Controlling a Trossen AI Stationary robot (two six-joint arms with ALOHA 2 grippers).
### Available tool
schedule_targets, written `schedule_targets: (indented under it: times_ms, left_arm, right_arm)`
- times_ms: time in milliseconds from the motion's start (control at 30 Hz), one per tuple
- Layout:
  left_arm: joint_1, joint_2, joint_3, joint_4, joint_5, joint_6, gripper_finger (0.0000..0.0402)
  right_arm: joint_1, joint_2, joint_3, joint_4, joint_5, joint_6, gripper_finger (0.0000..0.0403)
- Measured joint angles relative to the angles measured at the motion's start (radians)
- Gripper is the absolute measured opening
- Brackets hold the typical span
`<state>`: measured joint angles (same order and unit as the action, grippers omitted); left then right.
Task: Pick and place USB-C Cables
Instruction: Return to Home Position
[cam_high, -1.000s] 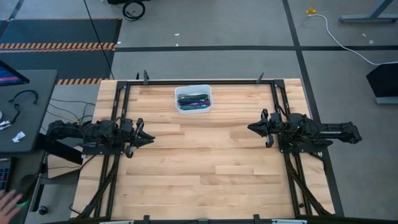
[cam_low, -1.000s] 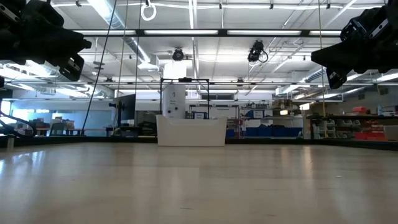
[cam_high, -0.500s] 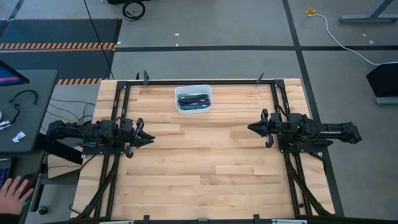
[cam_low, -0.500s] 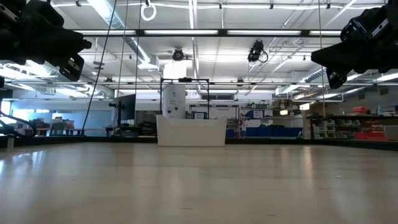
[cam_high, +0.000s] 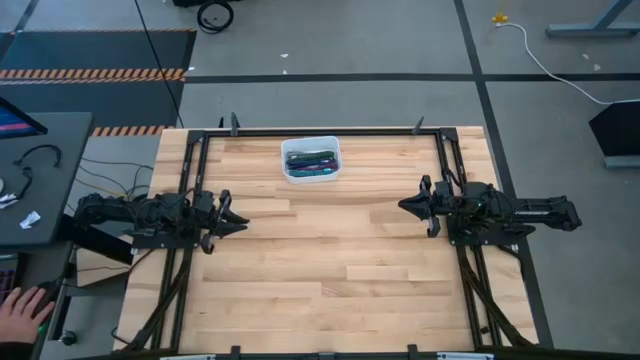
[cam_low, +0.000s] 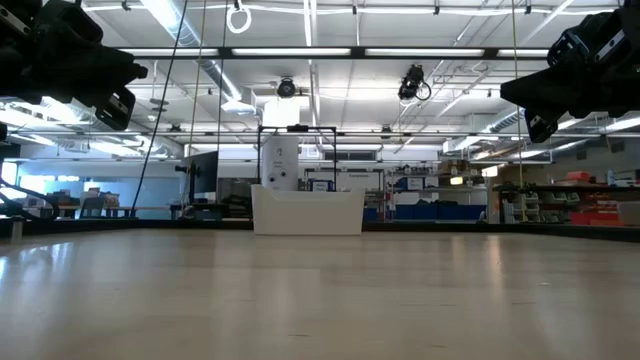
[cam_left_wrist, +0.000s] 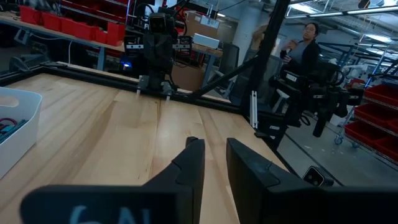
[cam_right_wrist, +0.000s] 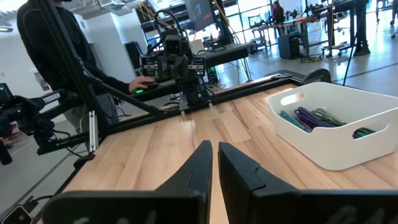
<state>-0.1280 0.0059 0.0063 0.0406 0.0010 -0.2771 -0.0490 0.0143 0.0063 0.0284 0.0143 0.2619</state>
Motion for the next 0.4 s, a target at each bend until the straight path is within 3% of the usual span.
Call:
schedule_targets:
  times_ms: [400]
  left_arm:
    - [0.000, 0.000, 0.000, 0.000, 0.000, 0.000, 0.0075]
  right_arm:
    - [0.000, 0.000, 0.000, 0.000, 0.000, 0.000, 0.0032]
